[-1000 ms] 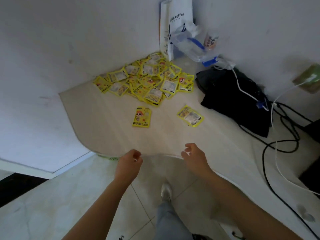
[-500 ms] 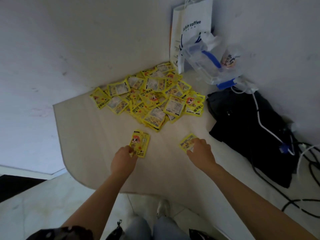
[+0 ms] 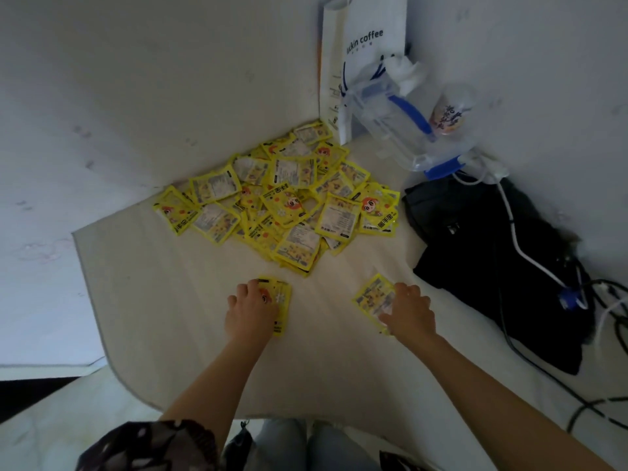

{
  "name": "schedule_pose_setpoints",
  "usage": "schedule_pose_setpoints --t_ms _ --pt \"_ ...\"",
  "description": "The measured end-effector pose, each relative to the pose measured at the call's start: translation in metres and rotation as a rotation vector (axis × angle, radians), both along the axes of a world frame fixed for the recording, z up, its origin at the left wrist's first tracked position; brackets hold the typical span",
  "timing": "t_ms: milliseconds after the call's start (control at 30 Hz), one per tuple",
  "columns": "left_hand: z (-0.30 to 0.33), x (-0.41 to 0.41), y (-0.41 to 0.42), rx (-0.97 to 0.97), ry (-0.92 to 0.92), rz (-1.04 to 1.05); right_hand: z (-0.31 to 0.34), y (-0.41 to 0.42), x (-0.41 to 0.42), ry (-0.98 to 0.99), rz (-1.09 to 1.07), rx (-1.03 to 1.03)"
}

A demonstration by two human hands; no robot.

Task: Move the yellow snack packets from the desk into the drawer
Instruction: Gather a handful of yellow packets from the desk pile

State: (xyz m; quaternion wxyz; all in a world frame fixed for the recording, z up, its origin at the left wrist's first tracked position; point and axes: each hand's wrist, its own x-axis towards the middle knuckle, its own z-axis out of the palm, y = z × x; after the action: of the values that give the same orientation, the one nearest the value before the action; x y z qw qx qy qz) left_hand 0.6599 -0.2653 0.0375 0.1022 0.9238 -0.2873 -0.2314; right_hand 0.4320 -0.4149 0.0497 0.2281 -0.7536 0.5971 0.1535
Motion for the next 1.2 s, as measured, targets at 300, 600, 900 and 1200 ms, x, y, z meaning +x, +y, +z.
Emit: schedule_pose_setpoints --t_ms 300,600,900,1200 --pt "-0.001 0.025 -0.002 0.039 0.125 -0.073 -0.001 -0.008 0.01 0.004 -0.022 0.091" --pt "0.004 0.055 0.01 0.051 0.165 0.011 0.001 -0.015 0.027 -0.117 0.028 0.172" --pt "0.019 0.117 0.008 -0.2 0.145 0.124 0.016 -0.032 0.073 -0.339 -0.08 0.239" --pt "0.028 0.199 -0.024 -0.383 0.233 0.434 0.03 -0.074 0.125 -0.691 -0.36 0.201"
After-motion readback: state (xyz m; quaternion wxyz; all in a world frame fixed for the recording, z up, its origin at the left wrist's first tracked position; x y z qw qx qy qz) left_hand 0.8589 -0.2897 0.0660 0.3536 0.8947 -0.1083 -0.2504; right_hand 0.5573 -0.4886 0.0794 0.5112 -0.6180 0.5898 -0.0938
